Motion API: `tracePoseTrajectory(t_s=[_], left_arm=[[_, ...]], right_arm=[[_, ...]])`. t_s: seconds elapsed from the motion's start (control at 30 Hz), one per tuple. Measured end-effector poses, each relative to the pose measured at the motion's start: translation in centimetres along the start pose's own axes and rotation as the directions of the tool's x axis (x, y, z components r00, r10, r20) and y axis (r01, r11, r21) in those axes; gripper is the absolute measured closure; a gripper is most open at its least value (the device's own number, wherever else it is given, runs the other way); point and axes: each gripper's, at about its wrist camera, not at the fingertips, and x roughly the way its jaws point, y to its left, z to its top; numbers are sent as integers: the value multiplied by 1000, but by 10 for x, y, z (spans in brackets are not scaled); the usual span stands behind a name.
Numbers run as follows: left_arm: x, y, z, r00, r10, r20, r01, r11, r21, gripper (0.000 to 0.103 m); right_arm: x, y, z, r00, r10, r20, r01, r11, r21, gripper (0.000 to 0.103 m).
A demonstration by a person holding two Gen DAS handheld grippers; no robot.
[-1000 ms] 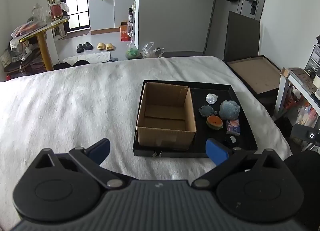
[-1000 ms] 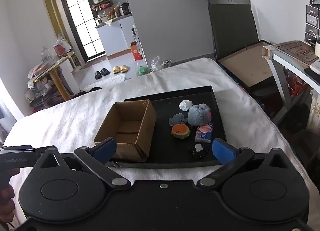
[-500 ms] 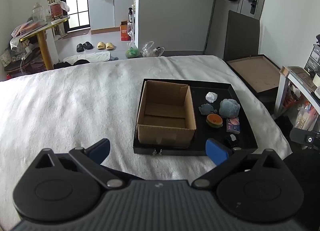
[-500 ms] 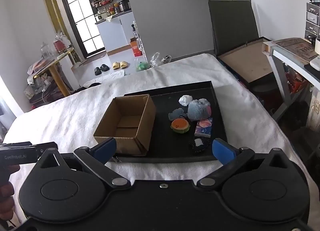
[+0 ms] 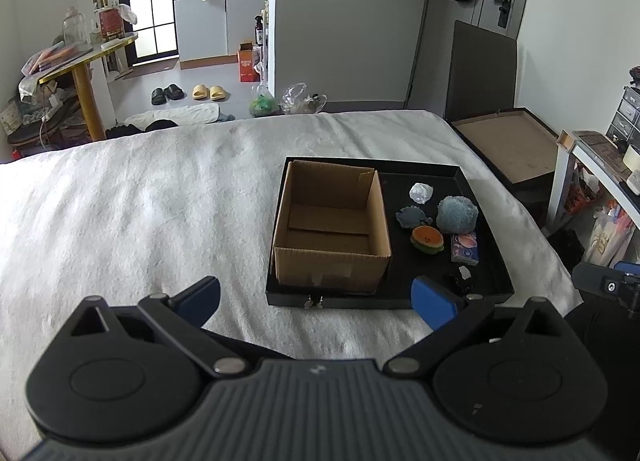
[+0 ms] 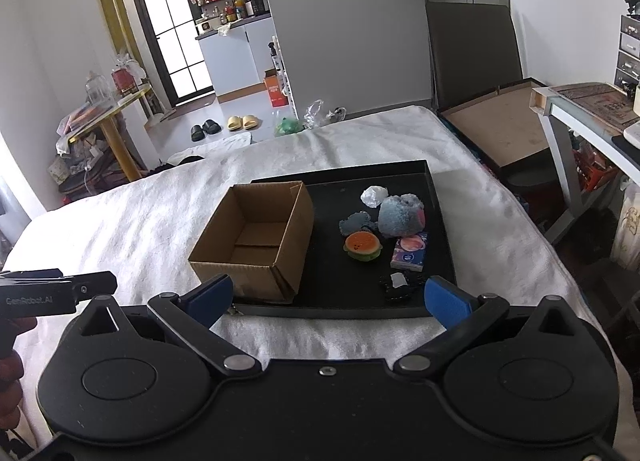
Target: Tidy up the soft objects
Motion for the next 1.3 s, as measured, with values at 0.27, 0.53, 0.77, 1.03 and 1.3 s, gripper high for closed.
tracePoseTrajectory(t_s=[0.27,0.53,0.77,1.03,1.3], left_arm=[[-1,-2,1,1000,-4,9,4,1000,15,2],[2,-1,1,1000,1,4,-1,1000,13,2],[7,0,2,1000,-4,-9,4,1000,12,2],[10,-1,3,1000,-1,-16,1,1000,17,2],[11,-1,3,1000,-15,-19,16,1000,18,2]], right_arm=[[3,1,-2,1000,-13,-12,13,1000,0,0],[7,0,-2,1000,-15,-26,15,1000,-3,0],[10,-1,-2,999,-21,-28,21,1000,-6,0],[13,0,-3,999,-36,-37,36,999,-7,0],[14,-3,-3,998,-43,-39,43,999,-7,0]])
